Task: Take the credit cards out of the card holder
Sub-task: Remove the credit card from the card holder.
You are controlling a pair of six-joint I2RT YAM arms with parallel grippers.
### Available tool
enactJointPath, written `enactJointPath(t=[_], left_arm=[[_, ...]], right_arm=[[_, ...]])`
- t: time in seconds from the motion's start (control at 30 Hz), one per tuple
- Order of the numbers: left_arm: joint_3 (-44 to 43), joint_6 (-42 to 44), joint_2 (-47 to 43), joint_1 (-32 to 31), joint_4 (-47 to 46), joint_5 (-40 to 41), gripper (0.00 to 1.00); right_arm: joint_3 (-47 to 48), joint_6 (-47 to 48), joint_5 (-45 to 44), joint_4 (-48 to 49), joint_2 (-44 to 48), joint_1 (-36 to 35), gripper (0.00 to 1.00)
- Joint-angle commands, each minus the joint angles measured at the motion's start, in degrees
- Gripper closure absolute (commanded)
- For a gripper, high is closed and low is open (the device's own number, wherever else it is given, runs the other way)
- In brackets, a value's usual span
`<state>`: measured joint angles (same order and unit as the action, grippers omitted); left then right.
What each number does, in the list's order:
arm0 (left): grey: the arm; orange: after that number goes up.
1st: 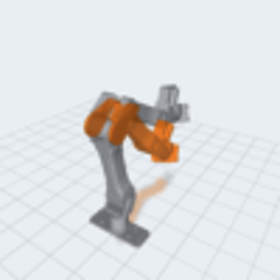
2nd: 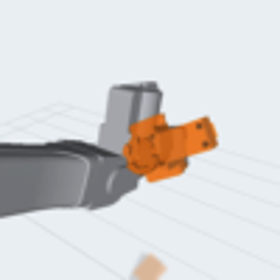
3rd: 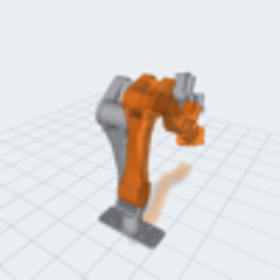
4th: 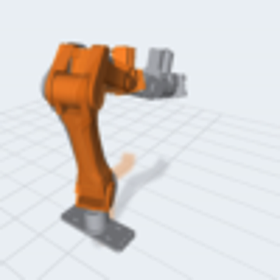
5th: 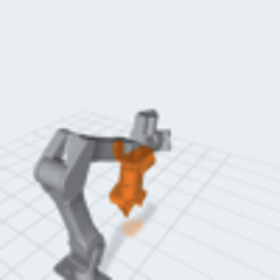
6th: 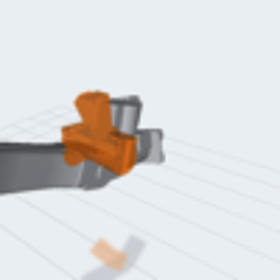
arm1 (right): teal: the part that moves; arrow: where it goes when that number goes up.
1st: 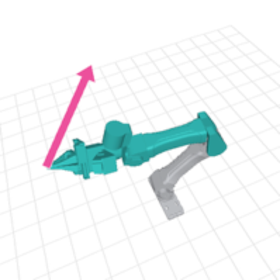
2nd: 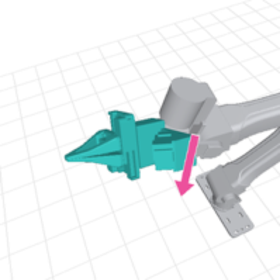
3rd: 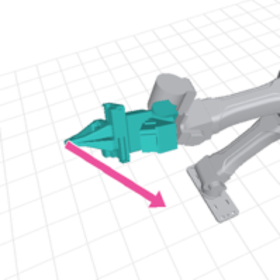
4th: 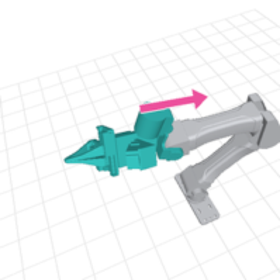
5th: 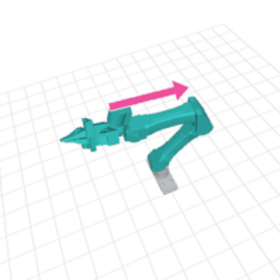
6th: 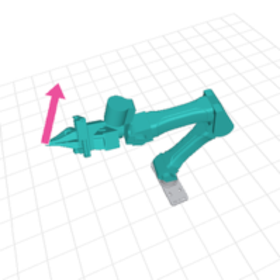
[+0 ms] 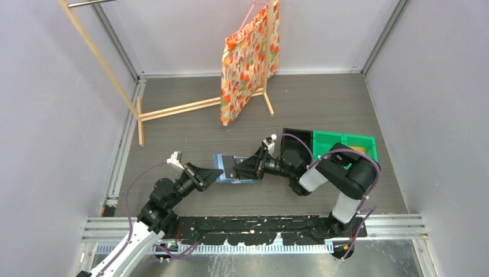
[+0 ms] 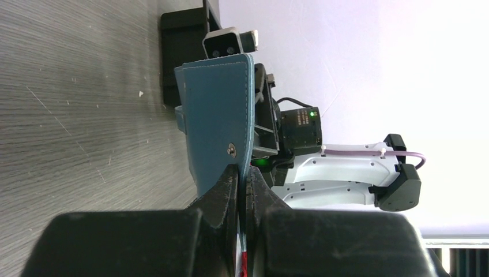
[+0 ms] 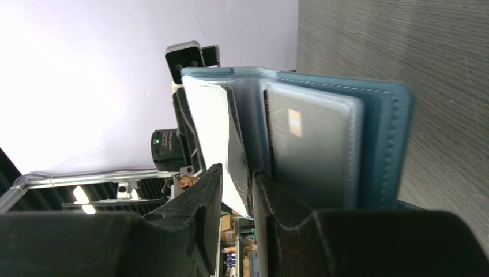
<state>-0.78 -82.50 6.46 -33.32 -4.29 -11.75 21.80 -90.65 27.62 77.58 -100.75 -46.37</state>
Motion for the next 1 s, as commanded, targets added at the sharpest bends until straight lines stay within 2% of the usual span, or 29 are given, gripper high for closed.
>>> enactJointPath(t=[0.0, 0.27, 0.6, 0.97], left_arm=[[0.34, 0.47, -0.65, 0.39, -0.98, -0.1, 1.0], [0.34, 0.66, -0.82, 0.45, 0.07, 0.0, 0.99], [0.34, 0.75, -1.44, 0.49, 1.25, 0.8, 0.99], [0.3, 0.83, -4.58, 1.22, 5.7, 1.9, 0.99]], right_arm=[[-0.08, -0.81, -0.28, 4.42, 4.04, 0.01, 0.7], [-0.18, -1.4, -0.55, 4.42, 5.94, 0.06, 0.79], [-1.32, -1.56, -1.64, 4.42, 6.59, 0.14, 0.99], [-4.46, -1.13, -2.48, 4.42, 7.04, 1.92, 0.99]])
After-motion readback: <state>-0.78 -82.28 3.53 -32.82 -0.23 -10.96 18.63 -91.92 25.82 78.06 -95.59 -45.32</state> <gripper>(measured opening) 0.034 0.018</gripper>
